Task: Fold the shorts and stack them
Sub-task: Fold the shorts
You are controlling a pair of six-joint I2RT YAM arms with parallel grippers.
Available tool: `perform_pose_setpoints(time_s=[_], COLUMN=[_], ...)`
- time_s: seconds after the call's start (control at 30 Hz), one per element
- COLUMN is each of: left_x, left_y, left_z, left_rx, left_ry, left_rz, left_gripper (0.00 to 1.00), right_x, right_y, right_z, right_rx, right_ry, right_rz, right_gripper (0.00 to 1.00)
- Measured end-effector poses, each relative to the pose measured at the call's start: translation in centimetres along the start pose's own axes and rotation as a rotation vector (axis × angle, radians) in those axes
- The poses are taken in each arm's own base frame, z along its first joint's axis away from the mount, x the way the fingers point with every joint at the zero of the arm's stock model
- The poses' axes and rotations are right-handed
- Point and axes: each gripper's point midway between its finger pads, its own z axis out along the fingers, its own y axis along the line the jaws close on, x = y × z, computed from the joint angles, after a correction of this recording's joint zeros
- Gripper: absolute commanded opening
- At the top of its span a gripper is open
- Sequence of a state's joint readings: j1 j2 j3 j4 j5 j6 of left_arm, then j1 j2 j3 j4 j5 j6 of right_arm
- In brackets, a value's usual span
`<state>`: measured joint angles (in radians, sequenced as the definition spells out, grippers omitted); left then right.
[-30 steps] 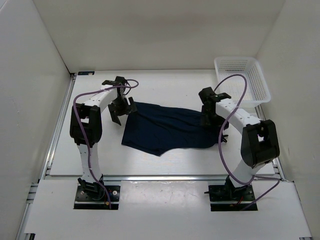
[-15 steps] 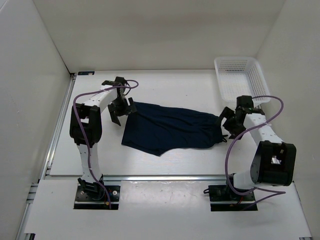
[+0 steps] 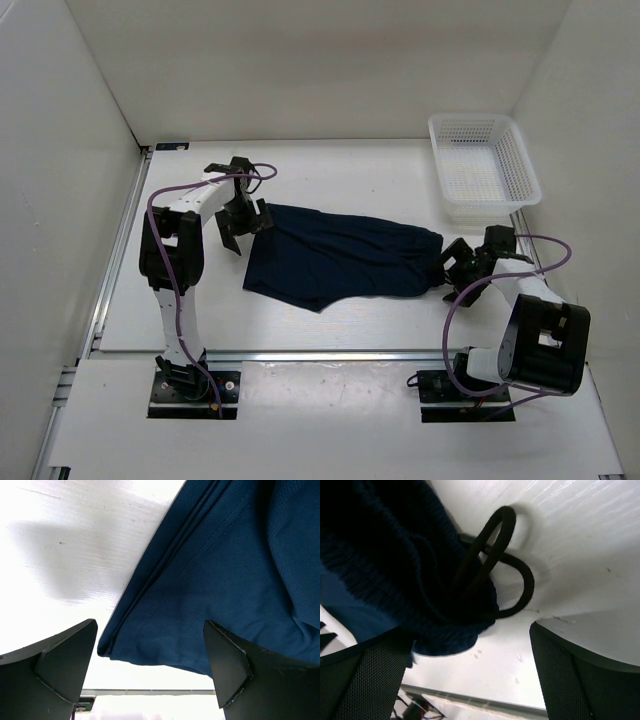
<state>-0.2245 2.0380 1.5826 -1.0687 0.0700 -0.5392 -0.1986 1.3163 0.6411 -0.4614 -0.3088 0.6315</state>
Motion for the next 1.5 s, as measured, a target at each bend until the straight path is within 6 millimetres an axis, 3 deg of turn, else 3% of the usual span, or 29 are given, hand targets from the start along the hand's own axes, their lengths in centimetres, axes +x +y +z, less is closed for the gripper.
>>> perform_pose_setpoints(time_s=[0.1, 0.3, 0.53, 0.67, 0.8, 1.13, 1.33, 1.5], left_x=[0.0, 0.0, 0.0, 0.1, 0.1, 0.0, -0.2, -0.6], left_y=[0.0, 0.0, 0.0, 0.1, 0.1, 0.2, 0.5, 1.3], left_z=[0.0, 0.0, 0.0, 0.1, 0.1, 0.1, 0.3, 1.2], left_rx=[0.000, 0.000, 0.000, -0.002, -0.002, -0.004, -0.006, -0.018], left_ry=[-0.001, 0.000, -0.001, 0.002, 0.001, 0.000, 0.002, 0.024], left_rz=[0.000, 0.000, 0.000, 0.000, 0.000, -0.003, -0.013, -0.037], left_gripper=[0.98, 0.98, 0.98, 0.98, 0.98, 0.98, 0.98, 0.98], right_x=[0.2, -1.7, -2.7, -3.2, -3.6, -6.1, -6.4, -4.8], right_y=[0.3, 1.2, 0.8, 0.9, 1.1, 3.2, 8.4, 13.5], right_z=[0.7, 1.5, 2.3, 2.3, 2.2, 0.0, -2.3, -3.5], right_rx=[-0.034, -0.078, -0.067, -0.067, -0.067, -0.006, 0.005, 0.004], right_ry=[0.000, -0.071, -0.122, -0.144, -0.153, -0.216, -0.255, -0.290], right_rz=[0.034, 0.053, 0.074, 0.076, 0.079, -0.046, -0.282, -0.494], right_gripper=[0.93, 0.79, 0.47, 0.17, 0.00, 0.00, 0.00, 0.00])
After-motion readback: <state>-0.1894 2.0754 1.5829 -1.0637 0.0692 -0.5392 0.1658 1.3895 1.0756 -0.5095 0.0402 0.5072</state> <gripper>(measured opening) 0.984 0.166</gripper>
